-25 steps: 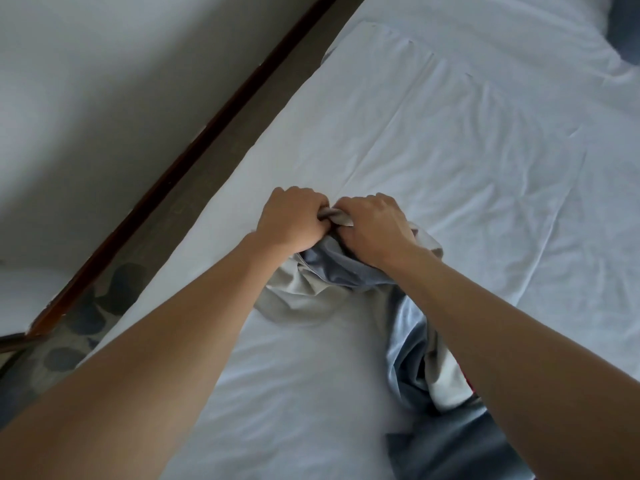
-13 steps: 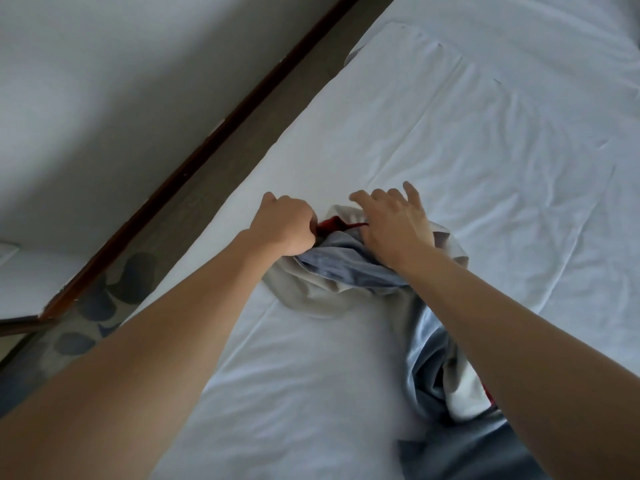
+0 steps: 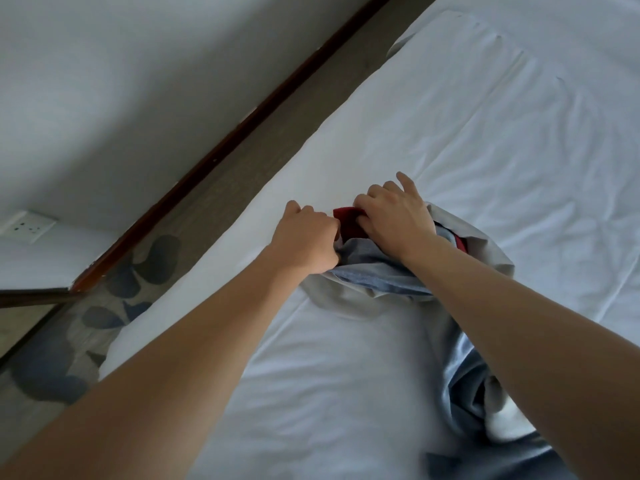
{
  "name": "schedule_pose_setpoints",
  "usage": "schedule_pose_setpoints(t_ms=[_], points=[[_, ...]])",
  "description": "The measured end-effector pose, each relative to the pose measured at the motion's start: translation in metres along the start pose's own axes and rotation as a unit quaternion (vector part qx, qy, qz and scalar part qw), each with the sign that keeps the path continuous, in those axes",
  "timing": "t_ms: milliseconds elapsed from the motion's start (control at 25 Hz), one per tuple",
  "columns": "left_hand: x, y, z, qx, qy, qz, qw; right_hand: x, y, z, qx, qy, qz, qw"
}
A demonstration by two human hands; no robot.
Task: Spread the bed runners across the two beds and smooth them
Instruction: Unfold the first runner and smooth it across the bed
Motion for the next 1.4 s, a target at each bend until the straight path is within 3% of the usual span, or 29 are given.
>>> schedule_pose_setpoints(t_ms=[200,440,520,640,800,1000,1120,1280,1400], points=[[0.005,0.017,-0.020,-0.033,-0.071,0.019,0.997,-0.006,-0.020,0.004,0.021,0.027,-0.023,0.999],[0.010,0.074,-0.079,-0.077,-0.006,-0.001,0.997,-0.041,-0.040,0.008,0.011,-0.019,-0.139,0.990],[0.015,0.078,-0.080,-0.091,0.033,0.016,0.995,-0.025,-0.041,0.005,-0.012,-0.045,-0.107,0.993],[0.028,0.064,-0.061,-0.110,0.036,0.062,0.991,0.013,-0.038,-0.004,-0.003,0.009,0.026,1.000],[0.021,0.047,-0.062,-0.033,0.042,0.080,0.995,0.037,-0.031,-0.018,0.022,0.072,0.123,0.990],[0.009,0.042,-0.082,0.069,0.029,0.059,0.995,0.033,-0.030,-0.025,0.040,0.121,0.141,0.982],[0.019,0.049,-0.073,0.068,0.039,0.056,0.995,0.022,-0.032,-0.018,0.015,0.141,0.105,0.984],[0.045,0.061,-0.057,0.060,0.019,0.084,0.995,-0.003,-0.034,-0.003,-0.014,0.075,-0.017,0.997],[0.052,0.054,-0.058,0.103,0.106,0.109,0.983,0.028,-0.028,-0.008,0.019,-0.017,0.087,0.996]])
Point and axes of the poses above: each hand's wrist, its own y-axis away from the middle knuckle, its own z-axis out of the back of the hand, x = y × z, the point moved 7 cm from there along -y, towards the middle knuckle, and after that the axes turned 15 degrees about x, right-handed, at the moved point
